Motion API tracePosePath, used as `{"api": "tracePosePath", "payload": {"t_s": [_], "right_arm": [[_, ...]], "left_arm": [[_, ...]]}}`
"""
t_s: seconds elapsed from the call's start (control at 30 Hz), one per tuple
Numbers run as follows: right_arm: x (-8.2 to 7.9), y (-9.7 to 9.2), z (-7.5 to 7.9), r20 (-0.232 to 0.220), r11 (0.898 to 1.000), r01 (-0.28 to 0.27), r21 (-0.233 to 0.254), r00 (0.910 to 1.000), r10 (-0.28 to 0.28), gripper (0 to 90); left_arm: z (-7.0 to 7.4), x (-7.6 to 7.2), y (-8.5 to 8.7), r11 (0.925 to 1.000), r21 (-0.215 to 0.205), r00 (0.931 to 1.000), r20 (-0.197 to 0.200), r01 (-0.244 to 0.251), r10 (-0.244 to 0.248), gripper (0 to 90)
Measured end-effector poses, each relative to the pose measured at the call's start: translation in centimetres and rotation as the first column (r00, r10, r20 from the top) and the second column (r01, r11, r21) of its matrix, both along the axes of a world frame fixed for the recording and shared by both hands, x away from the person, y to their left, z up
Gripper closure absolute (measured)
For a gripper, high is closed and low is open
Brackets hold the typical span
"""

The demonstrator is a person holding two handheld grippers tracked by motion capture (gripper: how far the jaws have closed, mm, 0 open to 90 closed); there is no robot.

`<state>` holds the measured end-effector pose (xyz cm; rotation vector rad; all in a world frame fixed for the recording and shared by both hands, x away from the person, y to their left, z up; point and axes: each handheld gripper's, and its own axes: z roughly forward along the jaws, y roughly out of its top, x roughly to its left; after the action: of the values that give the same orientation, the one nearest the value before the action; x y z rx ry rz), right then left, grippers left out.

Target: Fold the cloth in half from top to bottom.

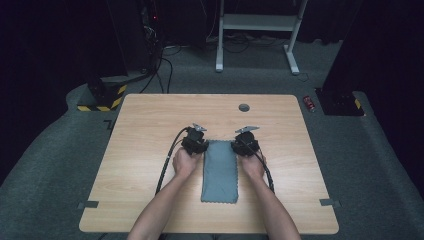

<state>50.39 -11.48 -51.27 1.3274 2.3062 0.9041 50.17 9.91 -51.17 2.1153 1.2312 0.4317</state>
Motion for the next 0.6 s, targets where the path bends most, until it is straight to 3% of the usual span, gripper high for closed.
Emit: {"api": "tracePosePath", "payload": {"t_s": [0.2, 0.5, 0.6], "right_arm": [[0.2, 0.4, 0.2, -0.021, 0.999, -0.032, -0.015, 0.9993, 0.032, 86.7], [0.2, 0.1, 0.5, -0.034, 0.999, -0.036, 0.016, 0.9988, 0.036, 88.4], [0.0, -0.1, 1.0, -0.018, 0.999, -0.042, 0.031, 0.9989, 0.043, 88.5]], "left_arm": [[0.0, 0.4, 0.3, 0.9981, -0.059, 0.9991, -0.037, 0.019, -0.022, 87.6], [0.0, 0.8, 1.2, 0.9907, -0.134, 0.9959, -0.083, 0.025, -0.036, 89.5], [0.4, 0.7, 1.4, 0.9885, -0.148, 0.9967, -0.069, 0.032, -0.042, 89.5]]}}
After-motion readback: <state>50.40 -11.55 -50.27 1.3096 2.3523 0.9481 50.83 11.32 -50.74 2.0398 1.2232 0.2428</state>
